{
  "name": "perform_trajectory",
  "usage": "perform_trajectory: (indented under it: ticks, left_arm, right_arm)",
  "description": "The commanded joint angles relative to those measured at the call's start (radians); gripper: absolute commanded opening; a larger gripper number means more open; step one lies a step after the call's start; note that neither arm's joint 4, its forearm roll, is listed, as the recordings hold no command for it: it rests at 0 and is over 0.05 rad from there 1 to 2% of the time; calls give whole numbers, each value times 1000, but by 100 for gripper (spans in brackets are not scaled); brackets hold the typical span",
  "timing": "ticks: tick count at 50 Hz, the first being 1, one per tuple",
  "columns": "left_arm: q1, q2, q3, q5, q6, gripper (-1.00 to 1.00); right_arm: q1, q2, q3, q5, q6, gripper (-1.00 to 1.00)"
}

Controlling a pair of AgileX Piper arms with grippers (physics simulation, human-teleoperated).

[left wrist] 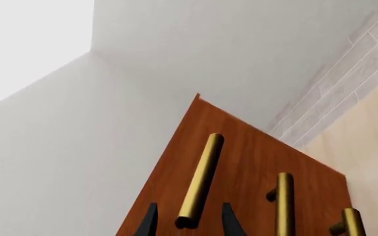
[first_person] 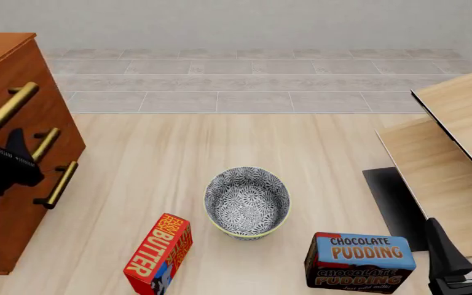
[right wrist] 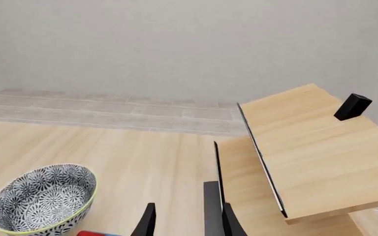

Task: Close the top drawer of the cabinet.

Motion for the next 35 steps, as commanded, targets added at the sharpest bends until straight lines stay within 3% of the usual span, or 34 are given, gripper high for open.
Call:
perform_trajectory:
  ticks: [1, 35]
  left_arm:
    - [52, -6, 11, -10, -3, 100]
    - [161, -34, 34, -10, -11, 100]
  right_arm:
    - [0, 0, 0, -1, -3, 100]
    - [2, -1, -1, -16, 25, 100]
